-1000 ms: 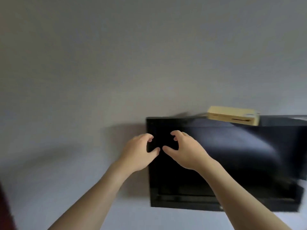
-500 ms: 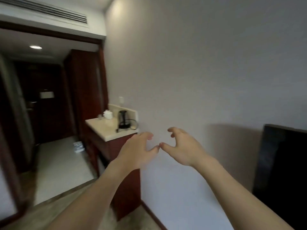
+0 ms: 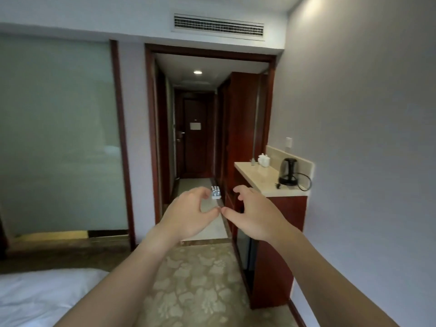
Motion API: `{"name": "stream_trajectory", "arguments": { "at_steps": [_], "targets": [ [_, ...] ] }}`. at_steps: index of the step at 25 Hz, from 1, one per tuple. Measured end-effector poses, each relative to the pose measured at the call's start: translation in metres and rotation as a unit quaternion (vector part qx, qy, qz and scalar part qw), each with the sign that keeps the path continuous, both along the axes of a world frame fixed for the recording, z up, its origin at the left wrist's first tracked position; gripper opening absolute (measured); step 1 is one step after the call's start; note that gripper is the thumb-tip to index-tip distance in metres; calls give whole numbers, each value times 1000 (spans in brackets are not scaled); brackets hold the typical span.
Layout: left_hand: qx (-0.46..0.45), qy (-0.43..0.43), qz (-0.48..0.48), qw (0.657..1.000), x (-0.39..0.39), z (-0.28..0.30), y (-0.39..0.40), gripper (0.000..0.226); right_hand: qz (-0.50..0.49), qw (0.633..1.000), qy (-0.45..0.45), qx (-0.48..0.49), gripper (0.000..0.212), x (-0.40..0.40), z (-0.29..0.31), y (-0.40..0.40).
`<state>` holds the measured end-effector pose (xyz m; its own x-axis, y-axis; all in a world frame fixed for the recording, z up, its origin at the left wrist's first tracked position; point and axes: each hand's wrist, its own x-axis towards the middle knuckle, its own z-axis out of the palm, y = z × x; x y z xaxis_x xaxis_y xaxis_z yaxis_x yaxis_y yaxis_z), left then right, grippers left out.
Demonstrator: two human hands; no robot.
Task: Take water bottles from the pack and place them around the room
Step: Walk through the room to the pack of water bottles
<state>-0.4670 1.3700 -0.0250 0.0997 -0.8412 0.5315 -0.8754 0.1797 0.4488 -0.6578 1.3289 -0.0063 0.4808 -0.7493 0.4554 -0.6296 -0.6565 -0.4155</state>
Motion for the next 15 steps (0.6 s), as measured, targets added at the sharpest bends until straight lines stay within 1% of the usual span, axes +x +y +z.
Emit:
{"name": "stream_trajectory", "arguments": {
  "at_steps": [6,10,13,15],
  "targets": [
    [7,-21,52,998,111,-4,-11,65,33,999,19,-15,71,98,-2,-26],
    [9,-15,62,998,156,-11,-41,74,29,999,18,-15,69,137,-4,-65],
    [10,7,60,998,178,-20,-74,71,26,1000,10,-8,67,156,-11,-104],
    [2,32,59,998,192,-25,-102,62,25,1000,5,8,65,165,-19,-137]
  ]
}}
